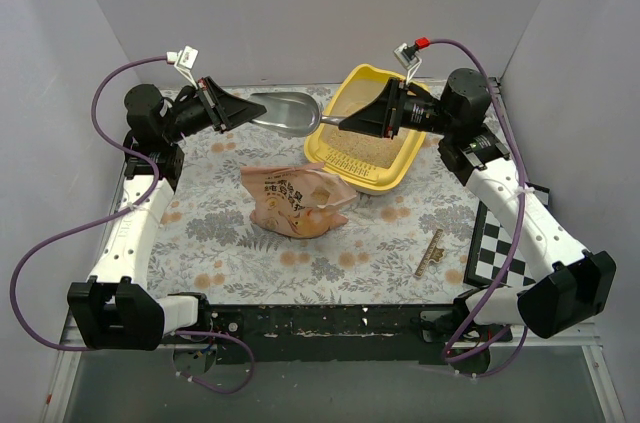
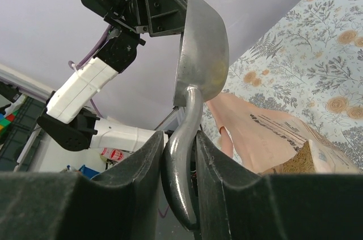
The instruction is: Fill the litter box with clean litter
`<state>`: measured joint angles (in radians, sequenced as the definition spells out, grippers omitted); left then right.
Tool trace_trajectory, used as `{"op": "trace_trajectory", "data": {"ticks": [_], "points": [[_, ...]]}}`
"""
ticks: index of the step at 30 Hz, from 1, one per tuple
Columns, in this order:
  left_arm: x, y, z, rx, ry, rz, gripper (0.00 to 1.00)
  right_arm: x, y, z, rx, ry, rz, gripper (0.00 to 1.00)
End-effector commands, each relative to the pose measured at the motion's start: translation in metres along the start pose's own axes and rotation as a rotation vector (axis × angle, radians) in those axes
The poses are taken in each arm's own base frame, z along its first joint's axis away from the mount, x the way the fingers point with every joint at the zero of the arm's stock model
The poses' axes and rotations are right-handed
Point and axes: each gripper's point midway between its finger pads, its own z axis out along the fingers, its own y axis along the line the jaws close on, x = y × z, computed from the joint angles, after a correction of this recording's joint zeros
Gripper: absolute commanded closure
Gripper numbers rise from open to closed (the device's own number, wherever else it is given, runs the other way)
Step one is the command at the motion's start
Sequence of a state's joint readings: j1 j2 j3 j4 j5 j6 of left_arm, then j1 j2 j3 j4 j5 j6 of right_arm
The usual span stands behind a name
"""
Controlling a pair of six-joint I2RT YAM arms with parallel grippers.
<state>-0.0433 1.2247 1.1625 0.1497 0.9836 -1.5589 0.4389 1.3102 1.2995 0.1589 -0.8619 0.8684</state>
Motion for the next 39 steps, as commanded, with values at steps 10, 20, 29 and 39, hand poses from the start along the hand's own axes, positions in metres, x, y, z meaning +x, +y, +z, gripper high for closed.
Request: {"op": "trace_trajectory", "data": {"ticks": [10, 20, 29, 39], "points": [[-0.006, -0.022, -0.004, 0.027, -0.022, 0.07, 1.0, -0.016, 0.019, 0.001, -0.049, -0.058, -0.072, 0.61], [-0.004, -0.022, -0.004, 0.029, -0.019, 0.078, 1.0, -0.015, 0.013, 0.002, -0.03, -0.067, -0.065, 0.99], [-0.003, -0.025, -0.004, 0.063, 0.0, 0.103, 0.79, -0.013, 0.014, -0.002, -0.01, -0.054, -0.09, 0.99], [0.004, -0.031, -0.008, 0.074, 0.022, 0.201, 0.39, -0.023, 0.016, -0.026, 0.089, -0.093, -0.164, 0.99]]}}
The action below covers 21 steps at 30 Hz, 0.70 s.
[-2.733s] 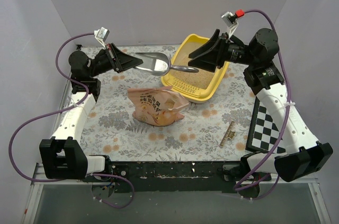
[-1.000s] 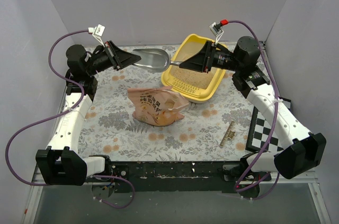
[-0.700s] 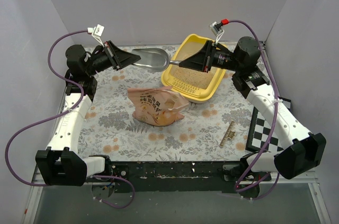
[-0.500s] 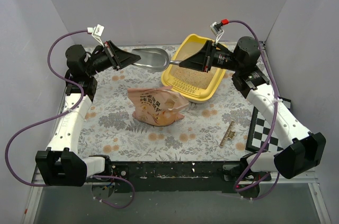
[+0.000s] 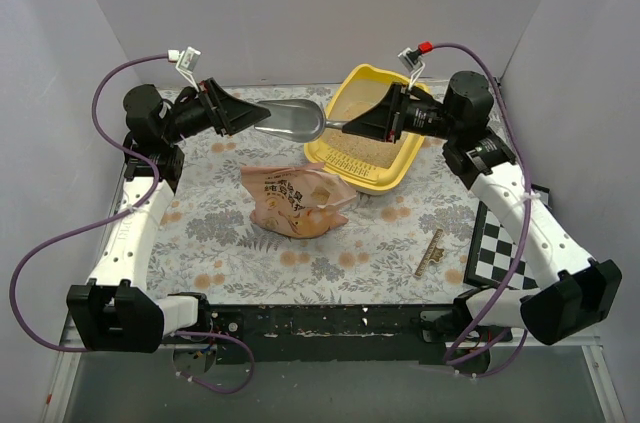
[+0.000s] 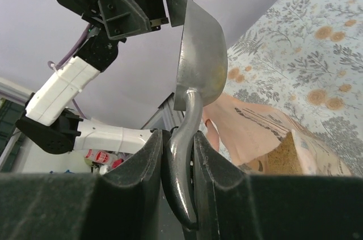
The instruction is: Fill the litter box with clean litter
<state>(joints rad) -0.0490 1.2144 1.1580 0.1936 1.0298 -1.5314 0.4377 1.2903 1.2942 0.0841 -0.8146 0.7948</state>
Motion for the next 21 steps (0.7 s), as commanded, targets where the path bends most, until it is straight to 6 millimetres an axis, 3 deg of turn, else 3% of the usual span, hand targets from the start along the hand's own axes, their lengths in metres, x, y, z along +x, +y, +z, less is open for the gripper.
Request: {"op": "trace_trajectory", "data": {"ticks": [1, 4, 7, 10, 14, 21], "points": [[0.0, -0.015, -0.006, -0.004, 0.004, 0.165, 0.38, -0.027, 0.022, -0.031, 0.058, -0.09, -0.135, 0.99], [0.008, 0.001, -0.007, -0.083, 0.027, 0.208, 0.36, -0.032, 0.022, -0.053, 0.116, -0.104, -0.162, 0.99], [0.02, 0.003, -0.006, -0.086, 0.066, 0.279, 0.33, -0.032, 0.023, -0.072, 0.221, -0.117, -0.222, 0.99], [0.043, 0.007, -0.001, -0.096, 0.131, 0.428, 0.28, -0.024, 0.02, -0.089, 0.318, -0.139, -0.22, 0.99], [0.071, 0.005, -0.002, -0.103, 0.199, 0.58, 0.23, -0.007, 0.019, -0.103, 0.388, -0.109, -0.196, 0.99], [0.085, 0.003, -0.015, -0.161, 0.241, 0.769, 0.17, 0.015, 0.032, -0.121, 0.412, -0.091, -0.201, 0.99]]}}
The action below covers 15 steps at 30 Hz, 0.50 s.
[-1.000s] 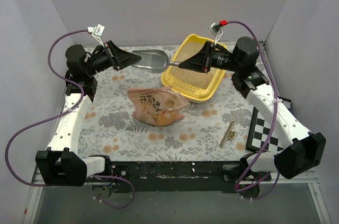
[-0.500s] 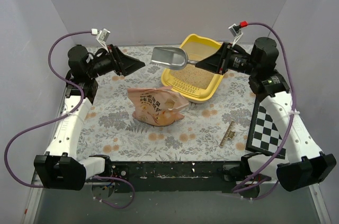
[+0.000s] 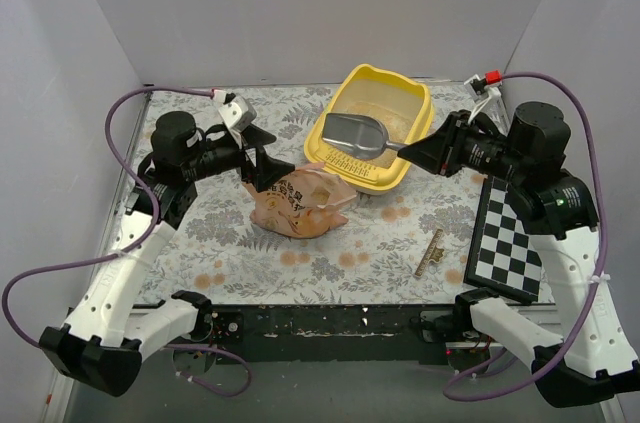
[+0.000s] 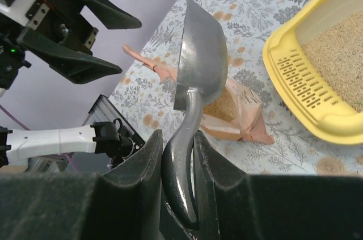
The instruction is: Fill the litter box with clean litter
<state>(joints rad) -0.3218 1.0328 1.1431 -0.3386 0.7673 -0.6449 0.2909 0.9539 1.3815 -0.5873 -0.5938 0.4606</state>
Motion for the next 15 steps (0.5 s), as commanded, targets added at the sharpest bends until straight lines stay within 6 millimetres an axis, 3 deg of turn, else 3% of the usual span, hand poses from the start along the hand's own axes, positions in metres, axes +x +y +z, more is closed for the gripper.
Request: {"op": "trace_trajectory", "data": {"ticks": [1, 15], "points": [[0.012, 0.005, -0.013, -0.083, 0.055, 0.189, 0.16, 0.001, 0.009, -0.018, 0.021, -0.018, -0.046, 0.99], [0.066, 0.018, -0.003, -0.126, 0.182, 0.204, 0.13, 0.018, 0.01, -0.026, 0.017, 0.027, -0.032, 0.99]]}}
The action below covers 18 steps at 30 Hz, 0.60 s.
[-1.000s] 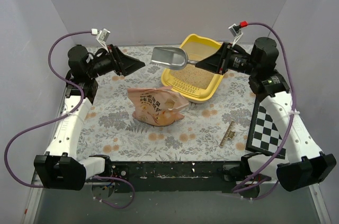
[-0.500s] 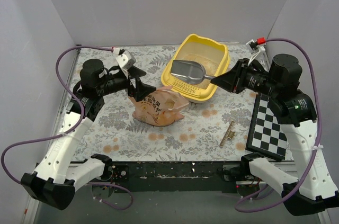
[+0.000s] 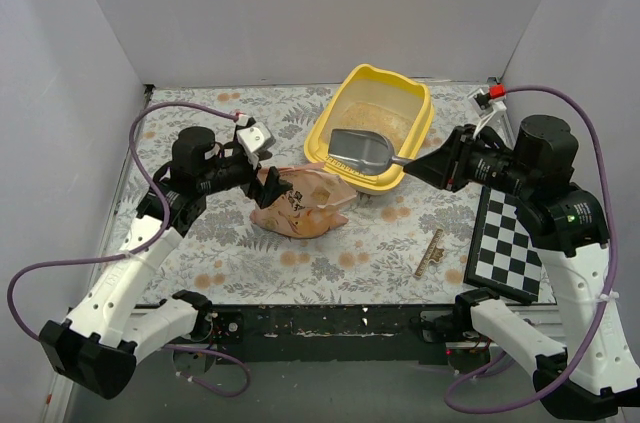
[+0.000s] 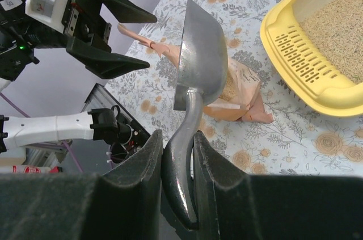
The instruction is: Fill the litter box with clean litter
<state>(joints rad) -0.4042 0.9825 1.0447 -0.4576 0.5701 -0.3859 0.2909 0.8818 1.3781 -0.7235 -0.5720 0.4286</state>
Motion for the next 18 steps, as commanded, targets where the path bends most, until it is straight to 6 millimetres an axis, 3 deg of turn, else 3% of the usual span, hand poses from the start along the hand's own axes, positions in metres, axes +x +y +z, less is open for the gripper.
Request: {"op": "trace_trajectory", "data": {"ticks": [1, 3, 5, 8, 10, 13, 18], "points": [[0.014, 0.005, 0.005, -0.03, 0.034, 0.029, 0.13, -0.002, 0.005, -0.003, -0.021, -0.007, -0.038, 0.99], [0.022, 0.006, 0.009, -0.036, 0.05, 0.025, 0.15, 0.003, -0.002, -0.002, 0.001, 0.009, -0.039, 0.99], [0.031, 0.006, 0.013, -0.036, 0.069, 0.023, 0.27, 0.008, -0.009, 0.001, 0.026, 0.029, -0.038, 0.99], [0.044, 0.004, 0.019, -0.031, 0.095, 0.012, 0.73, 0.012, -0.014, 0.005, 0.031, 0.058, -0.036, 0.99], [0.053, 0.004, 0.02, -0.039, 0.105, 0.006, 0.97, 0.016, -0.018, 0.01, 0.029, 0.093, -0.03, 0.99], [0.064, 0.0, 0.018, -0.052, 0.104, -0.004, 1.0, 0.023, -0.022, 0.015, 0.022, 0.144, -0.027, 0.99], [0.058, 0.005, 0.009, -0.118, 0.069, -0.011, 1.0, 0.038, -0.028, 0.025, 0.011, 0.224, -0.023, 0.99]]}}
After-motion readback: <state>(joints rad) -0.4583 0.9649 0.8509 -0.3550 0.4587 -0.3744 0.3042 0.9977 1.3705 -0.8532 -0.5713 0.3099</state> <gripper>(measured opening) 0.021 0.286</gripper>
